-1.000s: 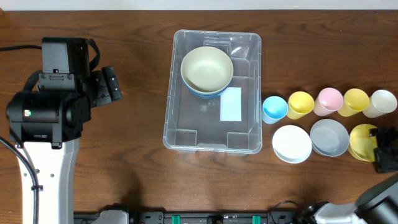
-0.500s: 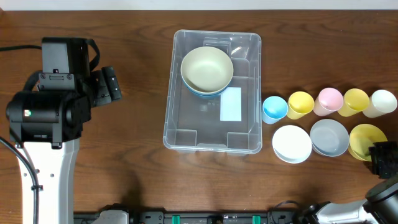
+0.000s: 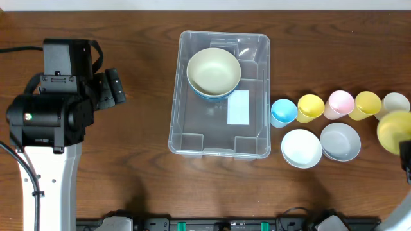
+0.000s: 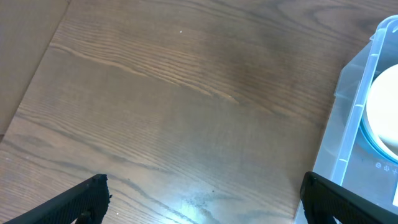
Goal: Pack container
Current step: 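Carry the yellow bowl into the container's lower left area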
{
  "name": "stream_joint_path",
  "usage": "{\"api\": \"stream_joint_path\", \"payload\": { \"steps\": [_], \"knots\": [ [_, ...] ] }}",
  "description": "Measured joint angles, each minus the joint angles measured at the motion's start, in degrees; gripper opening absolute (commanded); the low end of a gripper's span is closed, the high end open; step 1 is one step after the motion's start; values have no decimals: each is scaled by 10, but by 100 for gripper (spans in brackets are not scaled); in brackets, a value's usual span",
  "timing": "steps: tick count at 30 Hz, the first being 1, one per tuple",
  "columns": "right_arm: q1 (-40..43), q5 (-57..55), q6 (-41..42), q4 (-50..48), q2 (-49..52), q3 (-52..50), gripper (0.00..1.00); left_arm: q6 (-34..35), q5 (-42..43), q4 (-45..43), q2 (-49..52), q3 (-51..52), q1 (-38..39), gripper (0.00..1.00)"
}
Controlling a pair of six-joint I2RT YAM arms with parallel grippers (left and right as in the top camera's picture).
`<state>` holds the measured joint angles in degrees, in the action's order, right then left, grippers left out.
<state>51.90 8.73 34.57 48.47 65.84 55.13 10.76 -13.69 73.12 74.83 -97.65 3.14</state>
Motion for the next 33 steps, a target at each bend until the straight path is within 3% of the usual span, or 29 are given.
{"api": "stream_joint_path", "payload": {
  "steps": [6, 15, 25, 33],
  "knots": [
    [-155, 56, 10, 11, -74, 3, 2, 0, 0, 0, 0, 0, 0, 98],
    [-486, 57, 24, 10, -70, 55, 2, 0, 0, 0, 0, 0, 0, 98],
    [-758, -39, 40, -79, 64, 87, 2, 0, 0, 0, 0, 0, 0, 98],
    [-844, -68, 40, -173, 236, 87, 2, 0, 0, 0, 0, 0, 0, 98]
  ]
}}
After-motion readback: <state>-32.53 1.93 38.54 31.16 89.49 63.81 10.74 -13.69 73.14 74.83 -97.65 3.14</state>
